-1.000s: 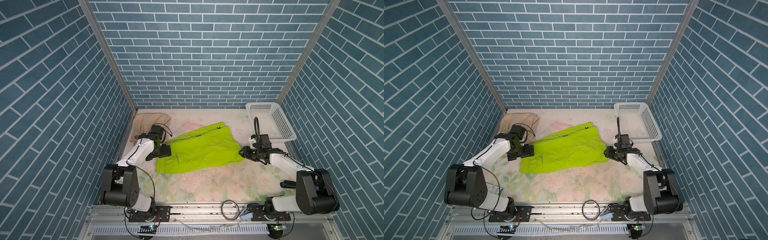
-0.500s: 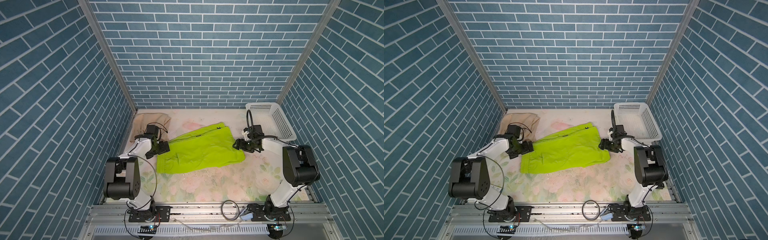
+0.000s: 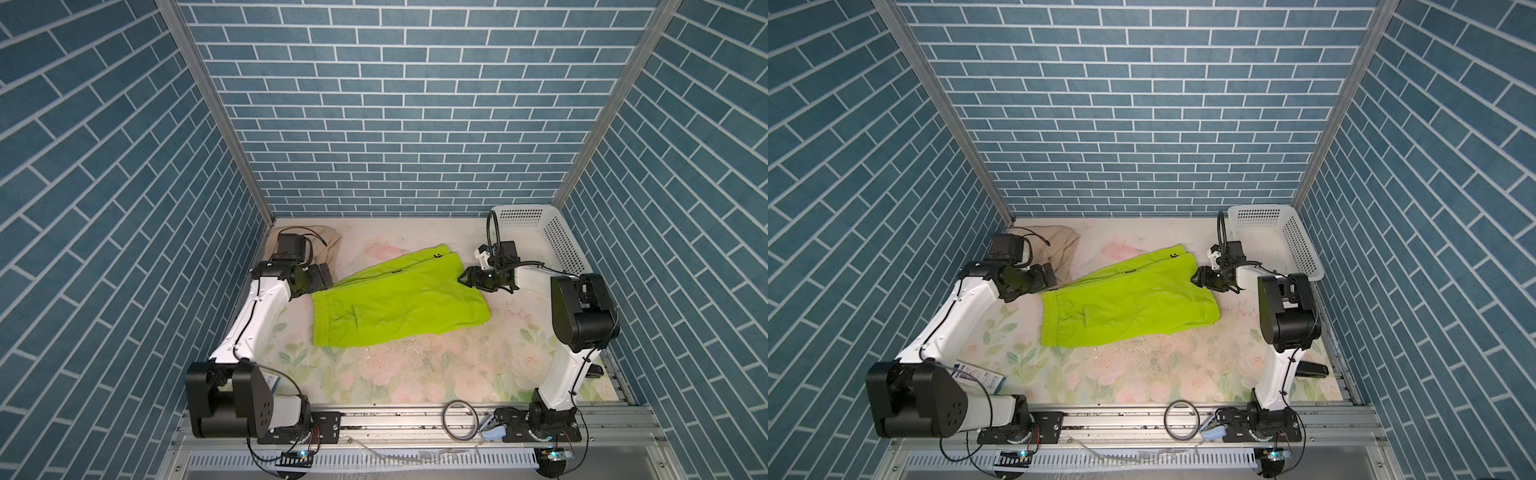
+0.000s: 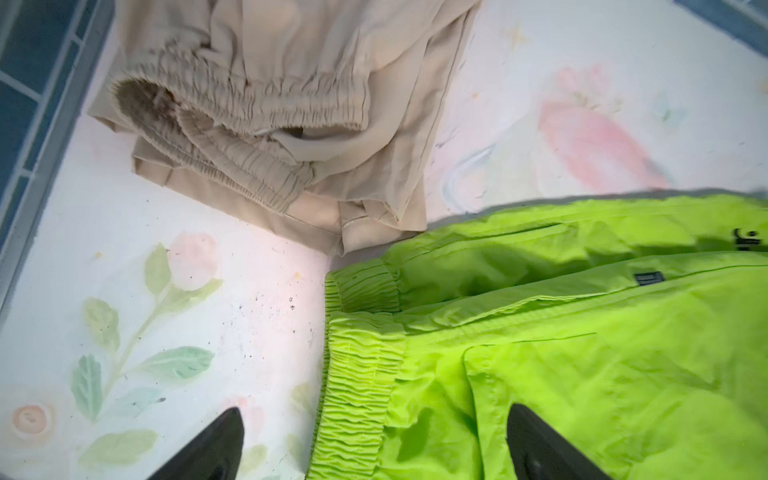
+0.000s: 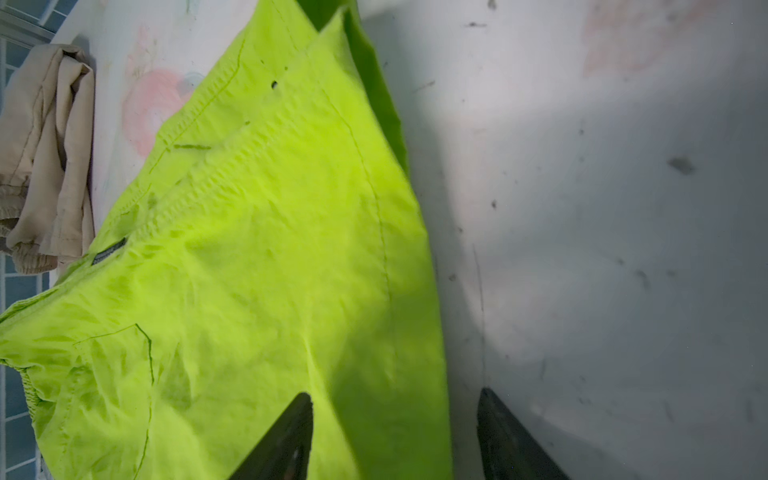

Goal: Fold and stack the shorts
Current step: 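Grasp the folded shorts' ends with both grippers and pull them flat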

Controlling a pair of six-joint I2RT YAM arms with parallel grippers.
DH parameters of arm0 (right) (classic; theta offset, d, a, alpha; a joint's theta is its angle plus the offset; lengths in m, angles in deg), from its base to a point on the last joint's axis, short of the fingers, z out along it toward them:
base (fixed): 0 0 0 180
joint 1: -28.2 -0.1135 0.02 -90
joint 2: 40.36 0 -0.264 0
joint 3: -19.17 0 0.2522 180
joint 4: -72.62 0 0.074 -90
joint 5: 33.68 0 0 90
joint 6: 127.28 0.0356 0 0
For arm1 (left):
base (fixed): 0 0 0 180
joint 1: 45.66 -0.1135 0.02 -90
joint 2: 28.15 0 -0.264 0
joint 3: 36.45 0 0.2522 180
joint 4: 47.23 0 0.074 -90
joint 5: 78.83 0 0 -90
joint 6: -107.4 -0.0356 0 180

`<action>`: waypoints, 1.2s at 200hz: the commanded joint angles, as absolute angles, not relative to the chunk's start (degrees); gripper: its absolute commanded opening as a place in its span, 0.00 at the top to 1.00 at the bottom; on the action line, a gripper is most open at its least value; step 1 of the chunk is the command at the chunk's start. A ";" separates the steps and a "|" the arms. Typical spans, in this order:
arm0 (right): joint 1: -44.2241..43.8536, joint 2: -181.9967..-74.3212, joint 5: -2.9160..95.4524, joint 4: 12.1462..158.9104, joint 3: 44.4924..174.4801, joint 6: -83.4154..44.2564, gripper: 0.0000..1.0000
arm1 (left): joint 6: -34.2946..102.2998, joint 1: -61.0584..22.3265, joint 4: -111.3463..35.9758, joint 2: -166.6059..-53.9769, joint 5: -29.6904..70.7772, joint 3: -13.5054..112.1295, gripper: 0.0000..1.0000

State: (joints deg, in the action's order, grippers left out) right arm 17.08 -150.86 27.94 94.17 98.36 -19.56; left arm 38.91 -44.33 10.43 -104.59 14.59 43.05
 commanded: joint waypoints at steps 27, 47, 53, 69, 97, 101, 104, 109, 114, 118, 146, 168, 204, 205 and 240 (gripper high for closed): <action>15.41 -157.90 26.39 96.49 105.03 -19.79 0.35 | 36.50 -39.17 1.82 -108.12 23.90 38.49 0.00; 15.03 -159.68 24.77 96.26 106.77 -19.41 0.48 | 36.04 -38.19 -2.67 -110.82 25.93 37.70 0.00; 14.78 -160.12 24.24 95.95 107.04 -19.14 0.53 | 35.67 -38.18 -3.42 -111.53 25.86 37.61 0.00; 14.11 -161.11 22.57 95.36 107.40 -18.58 0.68 | 34.31 -38.18 -3.61 -113.31 24.75 38.08 0.00; 13.53 -160.71 20.36 94.59 105.56 -17.62 0.97 | 32.50 -38.18 -2.10 -115.23 22.53 39.40 0.00; 13.52 -160.31 20.06 94.81 105.06 -17.51 1.00 | 32.39 -38.18 -2.09 -115.47 22.29 39.45 0.00; 13.52 -159.79 20.07 95.19 104.75 -17.63 1.00 | 32.27 -38.18 -2.09 -115.53 22.15 39.45 0.00; 13.60 -158.84 20.53 95.89 104.02 -17.87 1.00 | 32.12 -38.18 -1.86 -115.72 21.90 39.58 0.00; 13.64 -157.66 21.47 96.88 103.16 -18.14 1.00 | 31.95 -38.18 -1.53 -115.81 21.52 39.75 0.00; 13.69 -156.65 22.34 97.69 102.37 -18.27 1.00 | 31.90 -38.18 -1.20 -115.90 21.08 39.92 0.00; 15.89 -149.01 27.18 102.69 95.41 -18.82 1.00 | 33.72 -38.81 3.08 -116.42 14.17 41.80 0.00; 18.58 -143.42 29.77 104.42 89.78 -18.91 1.00 | 33.38 -40.20 2.46 -116.86 16.04 42.41 0.00; 23.63 -136.15 33.29 109.95 83.58 -20.54 1.00 | 31.93 -40.12 1.46 -119.25 23.41 43.43 0.00; 23.85 -135.98 33.42 110.03 83.48 -20.60 1.00 | 31.91 -40.12 1.36 -119.31 23.62 43.38 0.00; 27.32 -136.25 33.70 108.69 85.05 -22.64 1.00 | 30.16 -39.25 -2.58 -122.47 29.94 42.08 0.00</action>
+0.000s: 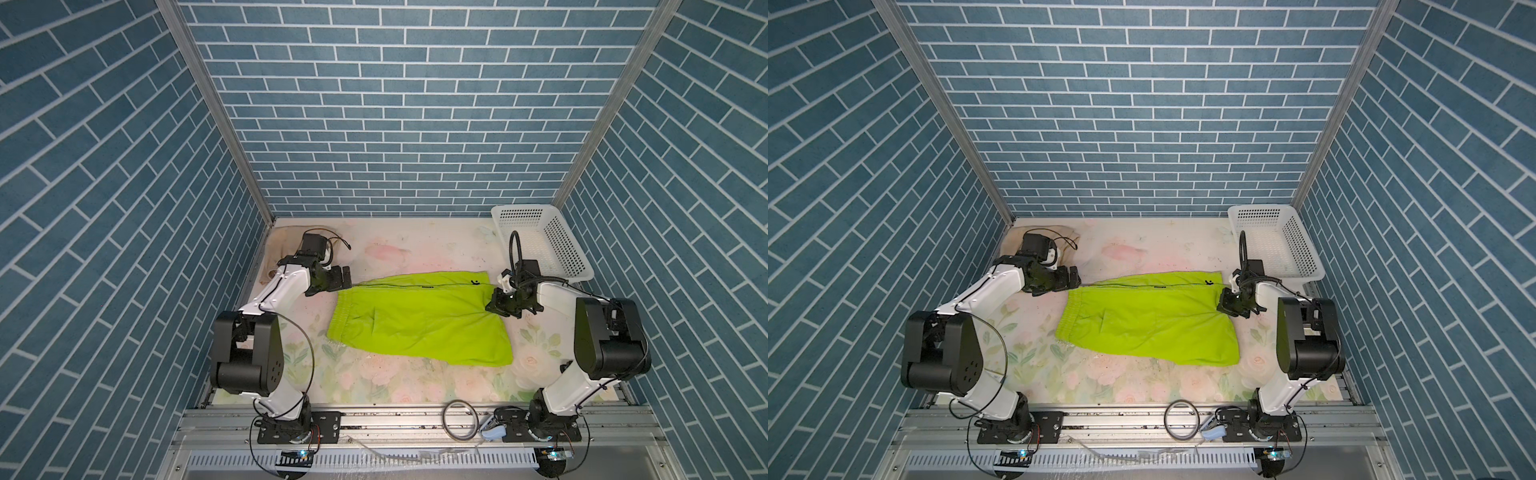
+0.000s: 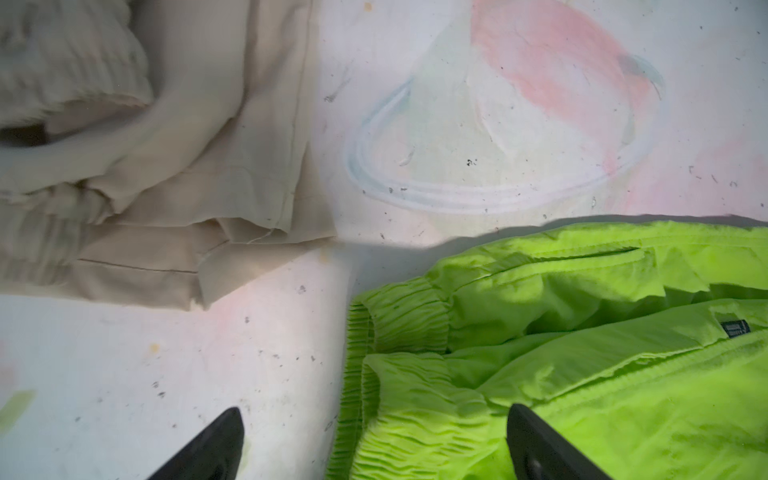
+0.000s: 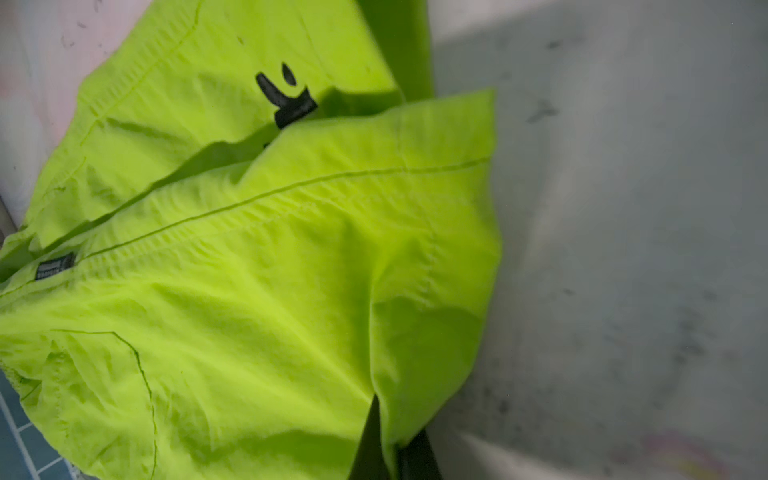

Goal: Fold and stack the shorts
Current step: 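Grasp the folded shorts' ends with both grippers and pull them flat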

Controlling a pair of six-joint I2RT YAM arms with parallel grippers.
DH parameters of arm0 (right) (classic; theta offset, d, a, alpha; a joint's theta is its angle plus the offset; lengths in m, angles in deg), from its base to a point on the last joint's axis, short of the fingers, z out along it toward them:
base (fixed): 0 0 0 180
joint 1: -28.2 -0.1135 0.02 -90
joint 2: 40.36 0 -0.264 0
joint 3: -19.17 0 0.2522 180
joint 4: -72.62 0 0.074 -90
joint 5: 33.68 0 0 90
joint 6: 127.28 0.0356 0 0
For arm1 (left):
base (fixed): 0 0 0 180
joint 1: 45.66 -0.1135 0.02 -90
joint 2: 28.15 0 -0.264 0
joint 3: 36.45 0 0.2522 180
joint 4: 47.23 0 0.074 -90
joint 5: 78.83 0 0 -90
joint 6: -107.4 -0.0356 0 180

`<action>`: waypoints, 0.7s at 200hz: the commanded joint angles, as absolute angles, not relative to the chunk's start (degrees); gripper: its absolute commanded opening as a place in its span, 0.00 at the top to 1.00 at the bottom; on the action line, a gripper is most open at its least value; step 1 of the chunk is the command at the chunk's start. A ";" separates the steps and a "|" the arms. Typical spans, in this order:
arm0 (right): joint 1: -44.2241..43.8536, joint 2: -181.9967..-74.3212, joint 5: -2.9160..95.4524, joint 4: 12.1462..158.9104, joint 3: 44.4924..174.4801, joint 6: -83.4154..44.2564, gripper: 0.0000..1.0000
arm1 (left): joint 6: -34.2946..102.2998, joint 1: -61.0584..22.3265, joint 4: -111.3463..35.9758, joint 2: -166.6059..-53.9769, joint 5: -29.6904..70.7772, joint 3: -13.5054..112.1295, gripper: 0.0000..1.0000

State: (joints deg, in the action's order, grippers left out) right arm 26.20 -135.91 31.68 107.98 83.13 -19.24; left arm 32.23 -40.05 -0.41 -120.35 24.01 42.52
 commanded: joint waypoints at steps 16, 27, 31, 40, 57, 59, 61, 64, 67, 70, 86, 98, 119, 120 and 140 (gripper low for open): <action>27.08 -139.64 30.19 107.68 88.89 -23.17 1.00 | 29.79 -37.99 -3.39 -122.51 31.87 42.04 0.00; 26.52 -141.46 29.22 106.76 91.55 -23.30 1.00 | 29.79 -37.44 -3.48 -121.62 34.34 41.96 0.00; 26.18 -141.94 29.45 106.61 92.43 -23.45 1.00 | 29.93 -37.33 -3.54 -121.11 35.08 41.79 0.00; 25.38 -143.07 29.90 106.69 94.50 -24.08 1.00 | 30.25 -37.13 -2.61 -119.58 35.75 41.74 0.00; 23.71 -144.53 31.45 107.22 97.78 -25.21 1.00 | 30.34 -36.98 -0.10 -115.94 37.12 41.59 0.00; 23.47 -144.64 31.62 107.23 98.10 -25.27 1.00 | 30.36 -36.89 -0.01 -115.49 37.46 41.50 0.00; 23.28 -144.92 31.69 107.28 98.33 -25.36 1.00 | 30.44 -36.76 -0.03 -115.02 37.87 41.37 0.00; 23.06 -145.13 31.83 107.28 98.83 -25.45 1.00 | 30.36 -36.56 0.01 -114.36 38.54 41.16 0.00; 22.80 -145.44 31.95 107.33 99.23 -25.48 1.00 | 30.26 -36.27 0.09 -113.92 39.29 41.08 0.00; 22.55 -145.73 32.02 107.37 99.71 -25.50 1.00 | 30.20 -35.96 0.28 -113.39 39.74 41.04 0.00; 20.77 -146.98 32.88 107.68 101.42 -25.65 1.00 | 30.40 -33.74 -0.10 -111.47 39.98 40.67 0.00; 19.24 -147.72 34.28 107.75 102.22 -26.02 1.00 | 30.54 -32.23 -3.41 -111.16 40.22 39.48 0.00; 18.27 -149.08 34.45 106.53 103.71 -25.55 1.00 | 30.85 -31.51 -6.13 -114.80 40.40 39.28 0.00; 18.27 -149.17 34.49 106.56 103.83 -25.57 1.00 | 30.80 -31.51 -6.13 -115.02 40.42 39.32 0.00; 18.18 -150.44 35.78 106.09 106.93 -25.97 1.00 | 29.35 -31.33 -4.12 -119.26 39.10 41.82 0.00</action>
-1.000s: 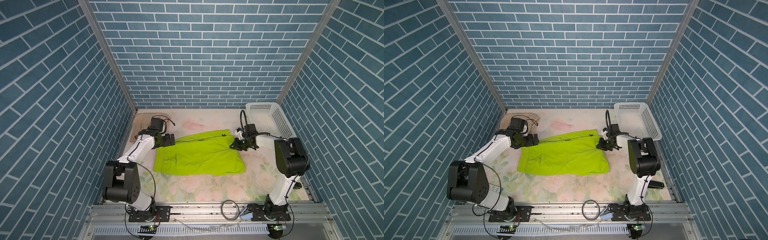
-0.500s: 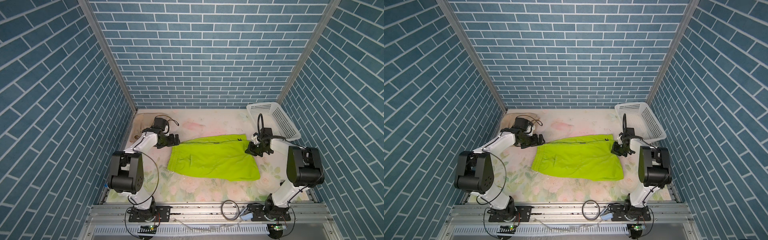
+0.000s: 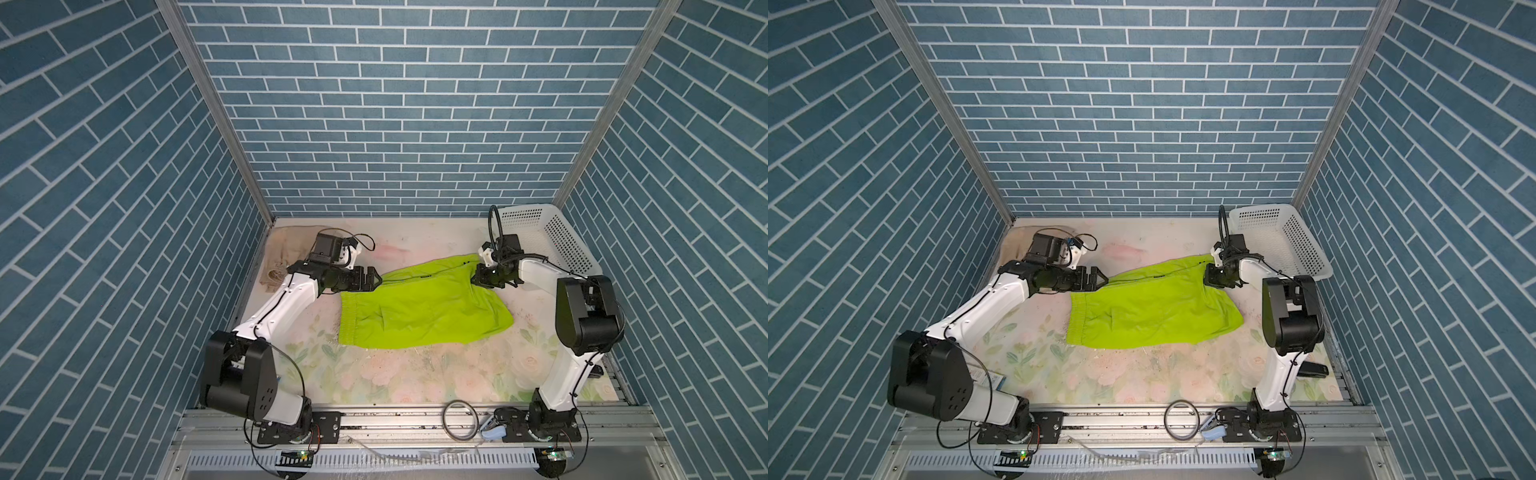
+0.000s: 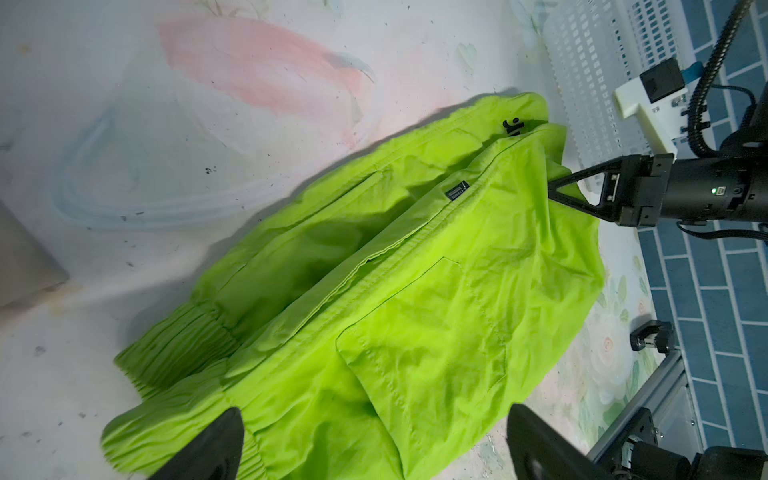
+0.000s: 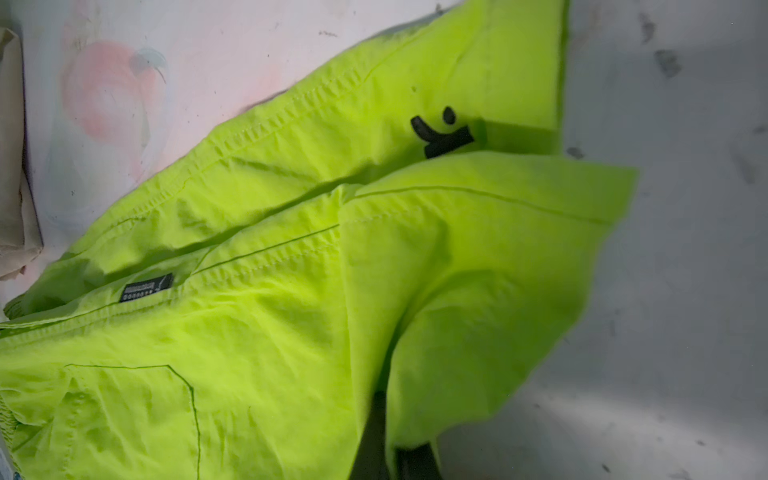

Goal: Fold and stack the shorts

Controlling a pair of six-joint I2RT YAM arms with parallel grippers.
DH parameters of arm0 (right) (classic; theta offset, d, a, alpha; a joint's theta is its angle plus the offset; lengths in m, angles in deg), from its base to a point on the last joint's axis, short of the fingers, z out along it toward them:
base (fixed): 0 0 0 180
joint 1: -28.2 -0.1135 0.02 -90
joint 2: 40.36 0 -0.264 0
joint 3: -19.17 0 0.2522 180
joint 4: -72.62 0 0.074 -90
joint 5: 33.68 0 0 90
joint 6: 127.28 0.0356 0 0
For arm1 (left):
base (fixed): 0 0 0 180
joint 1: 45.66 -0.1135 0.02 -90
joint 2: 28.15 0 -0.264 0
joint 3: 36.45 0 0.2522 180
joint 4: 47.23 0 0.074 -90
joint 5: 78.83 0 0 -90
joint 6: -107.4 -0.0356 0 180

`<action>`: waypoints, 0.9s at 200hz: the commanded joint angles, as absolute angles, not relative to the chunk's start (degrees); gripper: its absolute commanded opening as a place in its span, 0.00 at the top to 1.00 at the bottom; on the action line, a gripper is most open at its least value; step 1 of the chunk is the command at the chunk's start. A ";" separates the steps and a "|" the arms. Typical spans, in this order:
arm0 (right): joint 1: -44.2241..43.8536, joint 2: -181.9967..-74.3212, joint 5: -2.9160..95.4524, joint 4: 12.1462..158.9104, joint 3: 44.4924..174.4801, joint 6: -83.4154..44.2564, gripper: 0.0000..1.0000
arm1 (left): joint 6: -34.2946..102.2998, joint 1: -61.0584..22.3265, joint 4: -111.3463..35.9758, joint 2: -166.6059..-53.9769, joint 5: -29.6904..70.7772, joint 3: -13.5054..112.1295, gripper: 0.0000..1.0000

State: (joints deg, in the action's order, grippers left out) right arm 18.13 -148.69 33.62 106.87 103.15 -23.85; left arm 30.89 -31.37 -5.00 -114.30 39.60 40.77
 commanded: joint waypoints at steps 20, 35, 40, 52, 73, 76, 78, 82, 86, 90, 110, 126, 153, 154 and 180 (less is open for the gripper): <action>18.18 -152.96 36.19 106.34 111.46 -27.03 1.00 | 28.19 -31.15 -5.07 -120.75 38.25 41.92 0.00; 18.18 -155.34 36.27 106.94 115.33 -27.58 1.00 | 27.47 -31.15 -6.87 -122.18 38.51 41.63 0.00; 18.18 -155.96 36.28 107.06 116.42 -27.87 1.00 | 27.28 -31.15 -8.27 -122.78 38.83 41.21 0.00; 18.18 -156.80 37.12 107.14 118.54 -28.20 1.00 | 26.94 -31.15 -10.68 -125.03 37.48 41.26 0.00; 18.18 -156.64 38.21 107.40 119.94 -29.04 0.88 | 25.66 -31.15 -10.01 -130.41 31.08 44.26 0.00; 18.18 -156.44 38.21 107.41 119.94 -29.17 0.86 | 25.66 -31.15 -10.19 -131.08 30.49 44.54 0.00; 18.18 -156.28 38.22 107.39 119.90 -29.19 0.84 | 25.72 -31.15 -10.31 -131.51 30.13 44.74 0.00; 18.18 -155.86 38.14 107.31 119.73 -29.29 0.81 | 25.67 -31.24 -10.54 -132.43 29.81 45.20 0.00; 18.18 -155.30 38.08 107.30 119.47 -29.44 0.79 | 25.70 -31.24 -10.75 -133.30 29.50 45.56 0.00; 18.18 -154.68 38.02 107.43 119.23 -29.65 0.76 | 25.74 -31.24 -11.07 -134.03 29.19 45.89 0.00; 18.05 -149.90 38.47 107.61 116.32 -30.45 0.59 | 26.28 -31.24 -12.34 -136.89 28.75 47.20 0.00; 18.09 -144.22 39.59 107.35 112.55 -30.99 0.51 | 26.68 -31.24 -13.51 -137.46 28.99 47.28 0.00; 17.38 -134.49 39.13 108.83 107.29 -33.59 0.43 | 27.01 -31.24 -13.14 -136.02 30.02 48.08 0.00; 17.30 -134.14 39.11 108.85 107.11 -33.72 0.43 | 27.08 -31.24 -13.02 -135.92 29.96 48.16 0.00; 12.02 -126.57 39.82 108.78 102.76 -37.51 0.41 | 28.64 -31.24 -7.33 -129.24 26.21 50.00 0.00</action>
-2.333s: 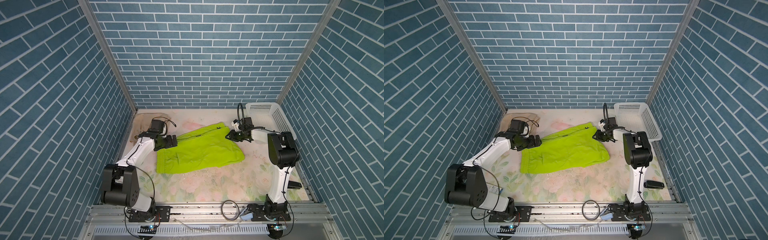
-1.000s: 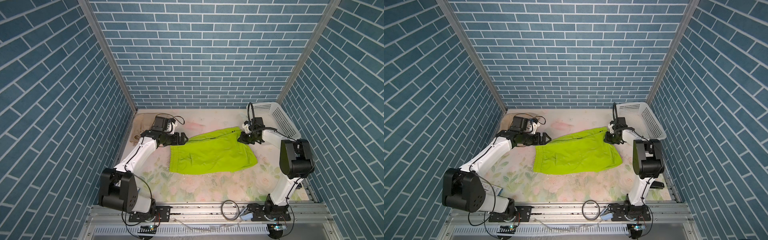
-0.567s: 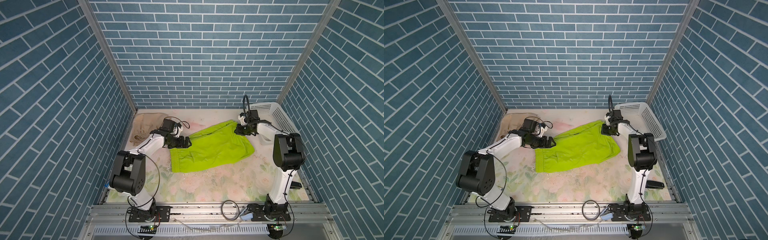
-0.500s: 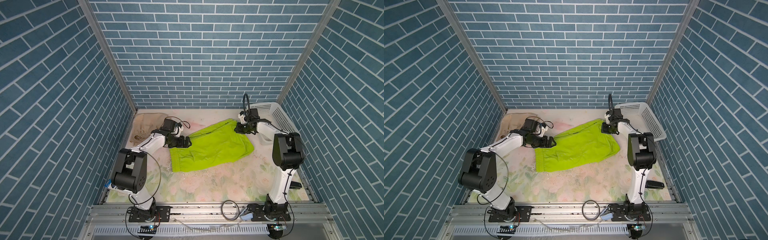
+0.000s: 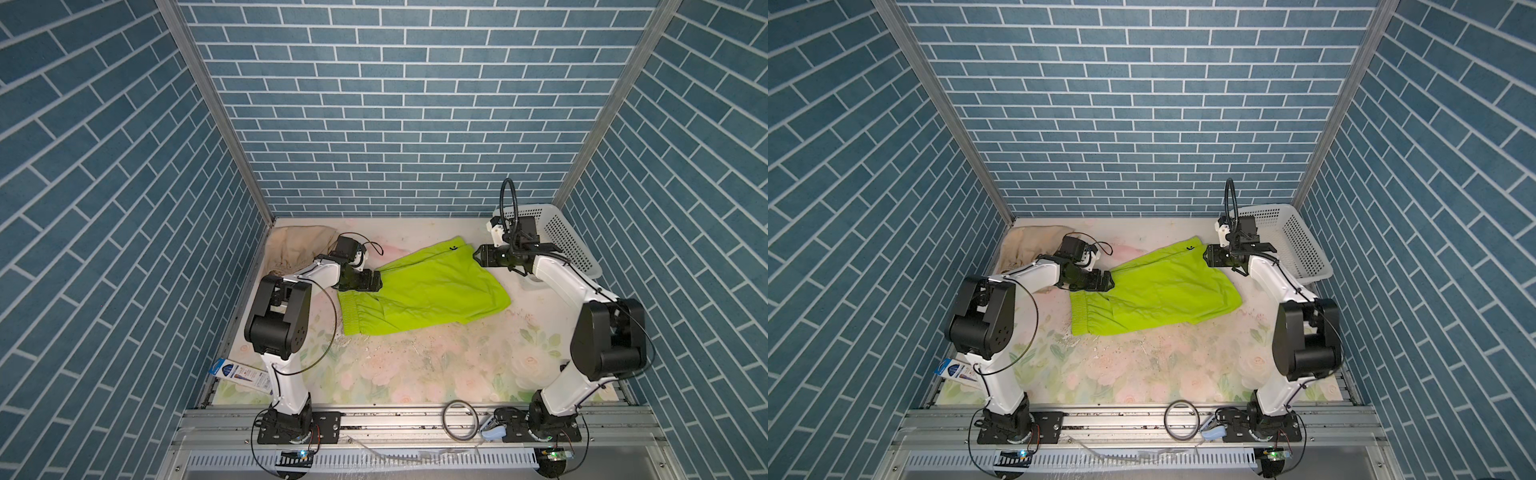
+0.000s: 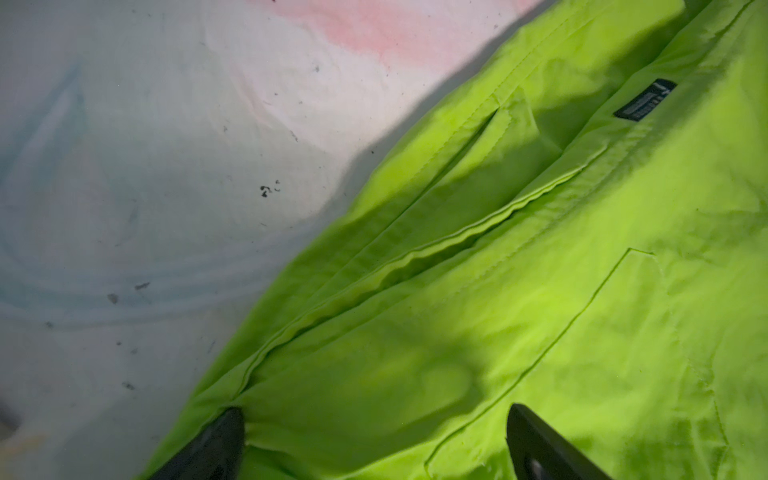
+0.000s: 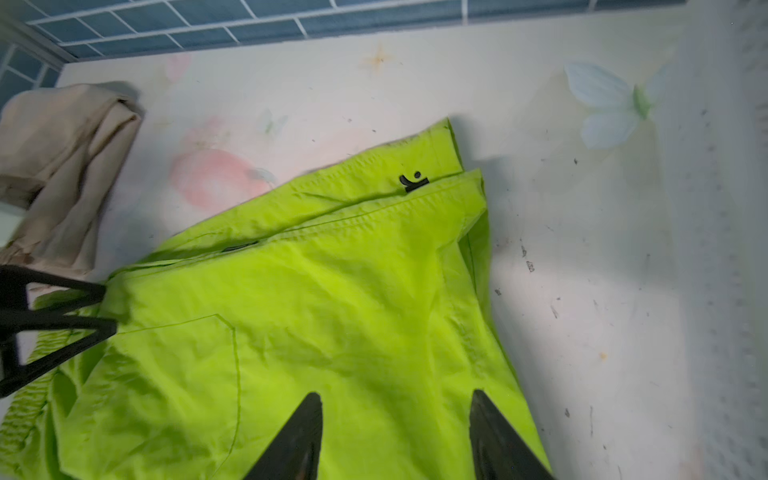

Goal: Fold and stack the shorts

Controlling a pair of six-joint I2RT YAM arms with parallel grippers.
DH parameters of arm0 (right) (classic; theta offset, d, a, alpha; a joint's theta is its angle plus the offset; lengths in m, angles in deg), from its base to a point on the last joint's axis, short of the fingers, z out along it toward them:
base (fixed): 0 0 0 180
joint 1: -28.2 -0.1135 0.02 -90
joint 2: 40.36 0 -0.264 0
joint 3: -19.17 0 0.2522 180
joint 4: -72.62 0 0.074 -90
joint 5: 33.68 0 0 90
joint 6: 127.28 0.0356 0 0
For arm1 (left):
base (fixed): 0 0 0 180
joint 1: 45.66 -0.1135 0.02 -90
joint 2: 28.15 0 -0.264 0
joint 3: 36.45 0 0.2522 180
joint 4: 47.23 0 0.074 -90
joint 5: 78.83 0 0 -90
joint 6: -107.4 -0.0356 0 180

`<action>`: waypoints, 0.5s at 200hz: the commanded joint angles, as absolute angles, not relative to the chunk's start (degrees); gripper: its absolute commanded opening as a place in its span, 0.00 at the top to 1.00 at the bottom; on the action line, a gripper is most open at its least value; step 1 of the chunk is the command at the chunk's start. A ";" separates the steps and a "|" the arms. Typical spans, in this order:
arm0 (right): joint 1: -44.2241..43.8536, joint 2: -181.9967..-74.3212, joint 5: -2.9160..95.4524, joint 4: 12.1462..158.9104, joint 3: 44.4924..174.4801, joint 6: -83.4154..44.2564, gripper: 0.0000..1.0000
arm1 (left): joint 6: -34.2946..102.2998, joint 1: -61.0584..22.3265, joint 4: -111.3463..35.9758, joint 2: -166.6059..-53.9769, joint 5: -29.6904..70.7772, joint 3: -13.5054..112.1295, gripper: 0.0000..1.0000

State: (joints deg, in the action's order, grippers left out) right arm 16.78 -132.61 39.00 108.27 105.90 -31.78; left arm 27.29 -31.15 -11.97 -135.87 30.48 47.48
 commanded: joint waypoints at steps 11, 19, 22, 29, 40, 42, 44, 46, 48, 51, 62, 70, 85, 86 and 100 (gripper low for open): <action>8.33 -124.51 40.00 108.88 102.33 -38.49 0.40 | 30.33 -31.39 -2.84 -125.41 21.13 51.60 0.00; 5.31 -123.56 40.10 108.32 101.88 -38.88 0.40 | 30.99 -31.55 1.24 -122.58 18.33 52.98 0.00; 4.02 -123.41 40.07 108.06 101.80 -39.16 0.40 | 31.32 -31.65 2.83 -121.65 17.48 53.52 0.00; 0.91 -122.99 40.34 107.42 101.54 -39.83 0.40 | 32.10 -31.89 5.96 -119.19 15.10 54.66 0.00; -4.10 -123.40 40.75 106.31 101.60 -40.99 0.39 | 33.11 -32.77 9.82 -115.17 13.13 55.46 0.00; -5.08 -123.59 40.76 106.04 101.65 -41.17 0.39 | 33.26 -33.03 10.38 -114.46 13.07 55.49 0.00; -6.03 -123.83 40.76 105.82 101.66 -41.46 0.39 | 33.42 -33.29 10.78 -113.75 13.03 55.52 0.00; -6.99 -124.02 40.74 105.59 101.71 -41.73 0.39 | 33.60 -33.67 11.37 -113.07 13.11 55.47 0.00; -7.96 -124.34 40.80 105.35 101.83 -42.00 0.39 | 33.75 -34.04 11.89 -112.40 13.24 55.36 0.00; -9.39 -124.82 40.96 104.98 101.97 -42.41 0.39 | 34.01 -34.66 12.33 -111.26 13.50 55.21 0.00; -14.82 -127.00 42.30 104.07 102.82 -44.46 0.39 | 34.67 -37.79 13.99 -107.43 16.32 53.98 0.00; -18.63 -129.12 43.17 103.69 103.78 -46.11 0.39 | 34.95 -40.59 14.85 -104.87 18.64 52.63 0.00; -24.88 -133.36 45.47 103.66 106.24 -48.92 0.38 | 34.78 -45.90 16.99 -100.81 21.28 50.25 0.00; -25.24 -133.62 45.62 103.68 106.41 -49.08 0.38 | 34.75 -46.13 17.12 -100.56 21.37 50.12 0.00; -29.61 -137.48 46.71 103.37 108.17 -51.09 0.37 | 34.01 -49.74 18.90 -97.55 20.86 47.97 0.00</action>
